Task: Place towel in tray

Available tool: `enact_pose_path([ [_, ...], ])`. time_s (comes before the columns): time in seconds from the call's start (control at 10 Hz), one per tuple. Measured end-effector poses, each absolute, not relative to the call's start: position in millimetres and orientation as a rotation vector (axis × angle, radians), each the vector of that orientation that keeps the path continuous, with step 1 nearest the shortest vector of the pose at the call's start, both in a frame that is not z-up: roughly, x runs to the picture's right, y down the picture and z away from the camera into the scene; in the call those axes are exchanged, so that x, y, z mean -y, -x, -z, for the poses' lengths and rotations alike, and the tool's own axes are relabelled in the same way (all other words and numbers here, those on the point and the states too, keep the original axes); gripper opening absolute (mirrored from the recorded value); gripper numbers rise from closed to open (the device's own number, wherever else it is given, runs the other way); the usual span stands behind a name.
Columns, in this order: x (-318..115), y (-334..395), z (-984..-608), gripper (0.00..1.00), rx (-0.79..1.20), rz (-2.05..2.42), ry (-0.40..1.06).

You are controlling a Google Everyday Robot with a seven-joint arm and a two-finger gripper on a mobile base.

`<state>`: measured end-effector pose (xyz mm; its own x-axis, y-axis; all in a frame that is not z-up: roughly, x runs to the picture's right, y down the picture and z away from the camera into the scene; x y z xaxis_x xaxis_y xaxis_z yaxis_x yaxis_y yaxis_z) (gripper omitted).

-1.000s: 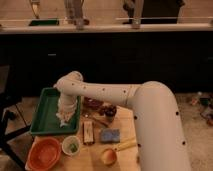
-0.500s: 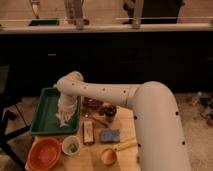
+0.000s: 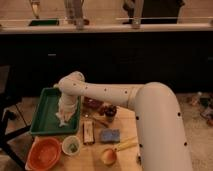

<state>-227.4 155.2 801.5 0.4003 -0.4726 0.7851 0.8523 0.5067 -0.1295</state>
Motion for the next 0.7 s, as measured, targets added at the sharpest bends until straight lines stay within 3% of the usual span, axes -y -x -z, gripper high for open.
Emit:
enact_pose_path([
  [0.7,-144.9,223.4,-806.2,0.00,0.809,0.803,0.518],
])
